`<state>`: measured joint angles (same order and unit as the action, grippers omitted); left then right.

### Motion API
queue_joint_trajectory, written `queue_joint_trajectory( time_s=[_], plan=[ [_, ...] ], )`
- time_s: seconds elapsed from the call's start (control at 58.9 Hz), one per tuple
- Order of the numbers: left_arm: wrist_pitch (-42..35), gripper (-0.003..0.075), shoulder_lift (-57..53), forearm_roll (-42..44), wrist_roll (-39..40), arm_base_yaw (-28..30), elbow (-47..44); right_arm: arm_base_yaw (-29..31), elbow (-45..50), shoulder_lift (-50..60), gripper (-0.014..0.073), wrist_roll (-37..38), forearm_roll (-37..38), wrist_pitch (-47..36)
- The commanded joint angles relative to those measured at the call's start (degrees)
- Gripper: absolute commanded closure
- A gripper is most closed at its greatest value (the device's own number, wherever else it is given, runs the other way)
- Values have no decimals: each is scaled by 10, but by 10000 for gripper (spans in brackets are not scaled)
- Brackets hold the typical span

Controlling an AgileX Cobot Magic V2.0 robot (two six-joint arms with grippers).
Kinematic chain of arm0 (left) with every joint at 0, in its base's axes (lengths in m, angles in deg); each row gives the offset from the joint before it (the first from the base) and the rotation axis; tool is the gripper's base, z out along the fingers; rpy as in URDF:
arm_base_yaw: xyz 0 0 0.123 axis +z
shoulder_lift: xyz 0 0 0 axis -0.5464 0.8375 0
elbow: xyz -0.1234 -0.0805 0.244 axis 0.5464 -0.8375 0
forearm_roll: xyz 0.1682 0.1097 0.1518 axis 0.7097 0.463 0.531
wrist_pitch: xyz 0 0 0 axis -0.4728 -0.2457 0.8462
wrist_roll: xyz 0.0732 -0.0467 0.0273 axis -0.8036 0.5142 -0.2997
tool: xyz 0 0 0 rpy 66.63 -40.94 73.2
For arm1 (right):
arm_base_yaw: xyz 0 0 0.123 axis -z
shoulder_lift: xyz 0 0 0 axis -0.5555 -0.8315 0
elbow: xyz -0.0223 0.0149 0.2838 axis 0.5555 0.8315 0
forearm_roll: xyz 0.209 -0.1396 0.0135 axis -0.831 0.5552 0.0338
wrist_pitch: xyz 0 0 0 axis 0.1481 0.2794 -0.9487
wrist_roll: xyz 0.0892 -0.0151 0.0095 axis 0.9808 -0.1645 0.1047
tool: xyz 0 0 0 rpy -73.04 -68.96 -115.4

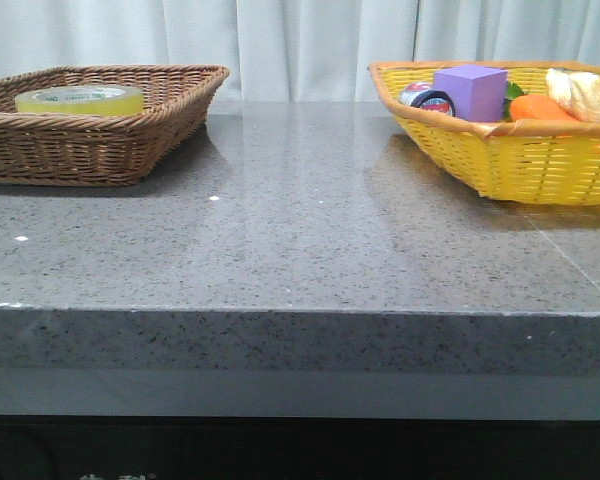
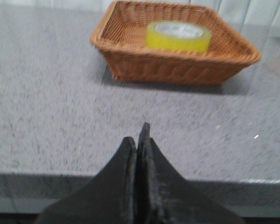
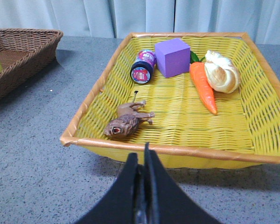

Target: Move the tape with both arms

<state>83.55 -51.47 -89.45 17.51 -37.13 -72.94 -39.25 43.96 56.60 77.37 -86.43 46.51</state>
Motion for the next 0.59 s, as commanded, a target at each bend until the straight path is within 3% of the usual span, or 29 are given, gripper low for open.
queue_joint_trajectory(
  time_s=[0.0, 0.102, 0.578],
  plan=[
    [-104, 740, -11, -6, 3, 3, -31, 3, -15, -5, 652, -7, 2, -44],
    [-179, 740, -11, -6, 4, 3, -82, 3, -15, -5, 652, -7, 2, -43],
    [-176, 740, -11, -6, 4, 3, -80, 3, -15, -5, 652, -7, 2, -43]
  ],
)
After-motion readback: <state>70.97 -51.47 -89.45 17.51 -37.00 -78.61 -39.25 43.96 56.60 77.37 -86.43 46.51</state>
